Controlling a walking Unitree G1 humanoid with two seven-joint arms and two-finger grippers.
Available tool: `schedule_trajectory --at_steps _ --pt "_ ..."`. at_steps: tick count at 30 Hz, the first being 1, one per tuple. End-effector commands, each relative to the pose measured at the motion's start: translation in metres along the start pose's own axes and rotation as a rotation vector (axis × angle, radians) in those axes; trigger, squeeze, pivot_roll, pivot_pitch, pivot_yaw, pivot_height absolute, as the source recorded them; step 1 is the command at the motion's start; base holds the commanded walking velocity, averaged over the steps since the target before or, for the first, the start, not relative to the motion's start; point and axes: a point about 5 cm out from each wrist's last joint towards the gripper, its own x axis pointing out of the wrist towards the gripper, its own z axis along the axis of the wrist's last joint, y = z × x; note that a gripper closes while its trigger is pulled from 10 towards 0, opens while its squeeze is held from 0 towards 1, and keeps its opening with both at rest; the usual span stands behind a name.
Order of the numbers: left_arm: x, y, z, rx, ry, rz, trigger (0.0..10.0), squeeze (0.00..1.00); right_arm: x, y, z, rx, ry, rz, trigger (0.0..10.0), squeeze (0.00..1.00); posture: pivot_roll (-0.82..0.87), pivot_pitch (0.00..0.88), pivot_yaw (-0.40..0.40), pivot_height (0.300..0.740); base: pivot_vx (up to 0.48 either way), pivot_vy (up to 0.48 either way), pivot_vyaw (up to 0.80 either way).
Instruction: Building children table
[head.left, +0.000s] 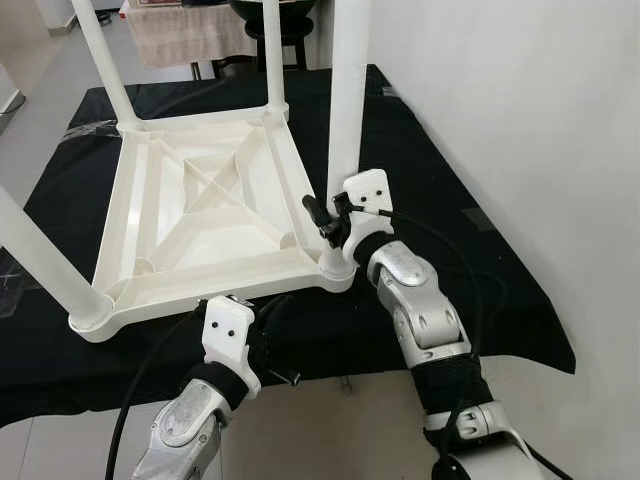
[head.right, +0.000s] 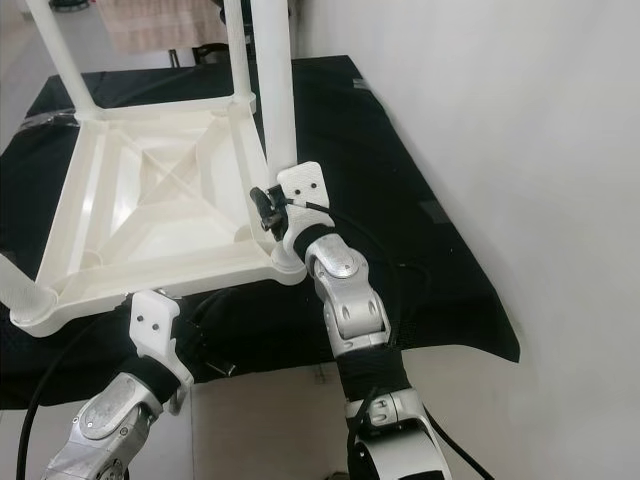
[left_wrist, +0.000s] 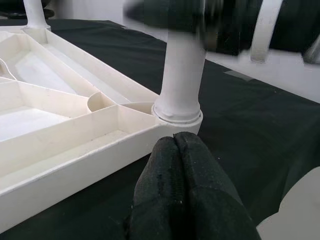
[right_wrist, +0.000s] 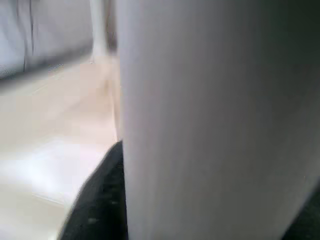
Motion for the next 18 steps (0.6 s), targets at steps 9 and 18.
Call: schedule_trajectory --at_steps 9,18 --pt "-0.001 -0.002 -0.003 -0.005 0.012 -0.008 10.0 0.0 0.004 0.005 0.023 -0.071 -0.138 0.612 10.0 0.0 0.07 0.106 -0.02 0.74 0.0 0.0 0.0" --pt "-0.001 -0.003 -0.003 -0.005 0.009 -0.005 10.0 0.0 0.006 -0.001 0.023 -0.07 -0.098 0.793 10.0 0.0 0.08 0.111 -0.025 0.74 0.0 0.0 0.0"
